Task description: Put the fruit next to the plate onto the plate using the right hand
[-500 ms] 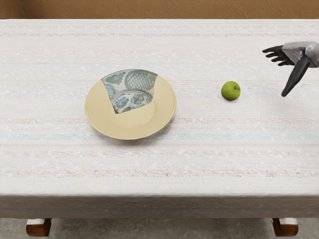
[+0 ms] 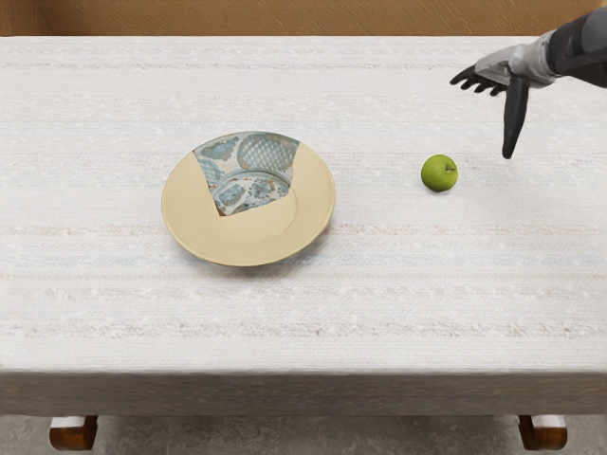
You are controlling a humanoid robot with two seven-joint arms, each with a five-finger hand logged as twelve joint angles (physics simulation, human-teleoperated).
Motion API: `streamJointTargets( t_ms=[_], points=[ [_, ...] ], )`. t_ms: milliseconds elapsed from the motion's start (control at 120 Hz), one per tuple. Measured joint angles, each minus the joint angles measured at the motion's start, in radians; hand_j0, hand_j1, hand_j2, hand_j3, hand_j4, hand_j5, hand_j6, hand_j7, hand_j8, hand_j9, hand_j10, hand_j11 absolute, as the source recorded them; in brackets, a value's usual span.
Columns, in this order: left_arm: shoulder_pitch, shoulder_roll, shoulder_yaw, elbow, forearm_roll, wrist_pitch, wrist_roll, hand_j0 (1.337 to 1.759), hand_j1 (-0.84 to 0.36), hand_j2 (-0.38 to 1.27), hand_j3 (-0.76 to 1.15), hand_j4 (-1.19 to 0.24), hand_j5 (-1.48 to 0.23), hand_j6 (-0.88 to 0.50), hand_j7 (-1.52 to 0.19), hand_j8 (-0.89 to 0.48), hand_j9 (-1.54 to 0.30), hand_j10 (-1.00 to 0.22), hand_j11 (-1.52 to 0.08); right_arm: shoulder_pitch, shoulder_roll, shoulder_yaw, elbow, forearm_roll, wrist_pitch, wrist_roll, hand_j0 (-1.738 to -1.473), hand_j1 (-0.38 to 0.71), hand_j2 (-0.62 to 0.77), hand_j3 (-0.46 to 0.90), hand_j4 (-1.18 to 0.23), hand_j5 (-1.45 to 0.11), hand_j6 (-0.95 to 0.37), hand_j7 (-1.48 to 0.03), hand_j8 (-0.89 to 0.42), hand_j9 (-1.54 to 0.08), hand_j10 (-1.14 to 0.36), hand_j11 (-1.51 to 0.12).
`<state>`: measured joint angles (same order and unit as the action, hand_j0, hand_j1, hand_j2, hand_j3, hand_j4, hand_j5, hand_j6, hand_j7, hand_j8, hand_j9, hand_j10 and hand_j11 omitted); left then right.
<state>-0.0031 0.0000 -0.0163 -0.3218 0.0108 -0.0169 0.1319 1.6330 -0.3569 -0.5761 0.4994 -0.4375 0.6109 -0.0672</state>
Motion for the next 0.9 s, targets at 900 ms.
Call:
streamJointTargets(
  t_ms=[900],
  points=[
    [0.000,0.000,0.000,0.000,0.000,0.000,0.000,1.658,0.35,0.00,0.00,0.00,0.00,0.00,0.00,0.00,0.00,0.00,0.00,0.256,0.205,-0.379,0.298,0.337,-0.351,-0.237,-1.658,-0.32,0.00,0.00,-0.02,-0.03,-0.02,-0.03,-0.02,-0.03,-0.02,-0.03]
  ],
)
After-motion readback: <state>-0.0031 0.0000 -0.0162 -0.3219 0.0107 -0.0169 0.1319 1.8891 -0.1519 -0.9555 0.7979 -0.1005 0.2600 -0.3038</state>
